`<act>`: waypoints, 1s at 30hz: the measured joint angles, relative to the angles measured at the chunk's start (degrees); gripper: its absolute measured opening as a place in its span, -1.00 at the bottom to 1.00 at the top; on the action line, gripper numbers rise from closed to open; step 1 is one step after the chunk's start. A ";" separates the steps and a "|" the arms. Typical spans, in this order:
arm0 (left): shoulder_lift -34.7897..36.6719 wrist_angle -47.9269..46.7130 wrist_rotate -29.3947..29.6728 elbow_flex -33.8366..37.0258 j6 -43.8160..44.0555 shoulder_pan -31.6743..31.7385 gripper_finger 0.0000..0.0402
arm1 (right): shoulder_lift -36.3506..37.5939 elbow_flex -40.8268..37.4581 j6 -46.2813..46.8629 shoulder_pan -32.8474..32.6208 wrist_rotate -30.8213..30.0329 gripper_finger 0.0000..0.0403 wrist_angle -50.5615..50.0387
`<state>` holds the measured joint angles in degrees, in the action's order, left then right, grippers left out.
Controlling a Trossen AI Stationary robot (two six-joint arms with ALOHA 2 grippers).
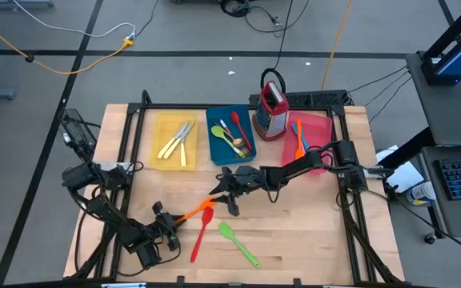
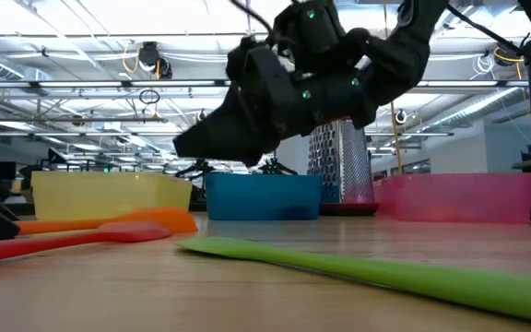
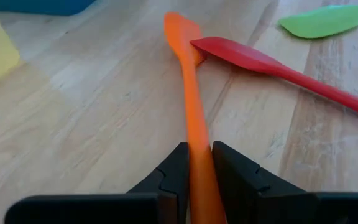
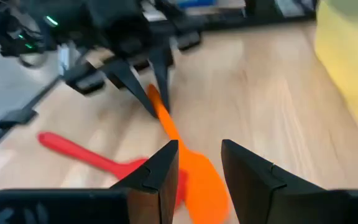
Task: Pick & Place Kitchen Items
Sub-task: Put the orange spatula into the pink bin
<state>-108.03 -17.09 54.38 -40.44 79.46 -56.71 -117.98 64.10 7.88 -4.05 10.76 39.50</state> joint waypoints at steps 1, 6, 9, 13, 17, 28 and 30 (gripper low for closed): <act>0.01 0.11 -0.27 -0.03 -1.20 0.37 -0.65 | -0.06 -0.05 0.90 0.24 0.00 -0.43 -1.17; 0.00 1.00 0.23 -0.07 -6.63 1.81 -0.65 | 0.01 -0.09 3.88 0.72 0.00 -0.43 -7.72; -0.02 1.64 0.60 -0.06 -9.96 2.56 -0.65 | -0.10 -0.09 5.84 0.69 0.13 -0.43 -9.65; -0.04 1.84 0.62 -0.03 -11.92 3.69 -0.65 | 0.03 -0.09 7.19 0.69 1.42 -0.43 -10.04; -0.04 2.16 0.80 -0.01 -13.47 4.68 -0.65 | -0.06 -0.09 7.79 0.77 1.31 -0.43 -13.08; -0.04 3.99 1.24 0.04 -18.32 7.65 -0.65 | -0.02 -0.09 7.94 0.98 1.46 -0.43 -14.52; -0.03 3.96 1.48 0.04 -18.32 8.24 -0.65 | -0.02 -0.09 7.93 0.98 1.51 -0.43 -14.82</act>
<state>-108.05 -13.13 55.86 -40.40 61.14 -48.48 -118.00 64.01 15.80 -3.07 12.27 24.68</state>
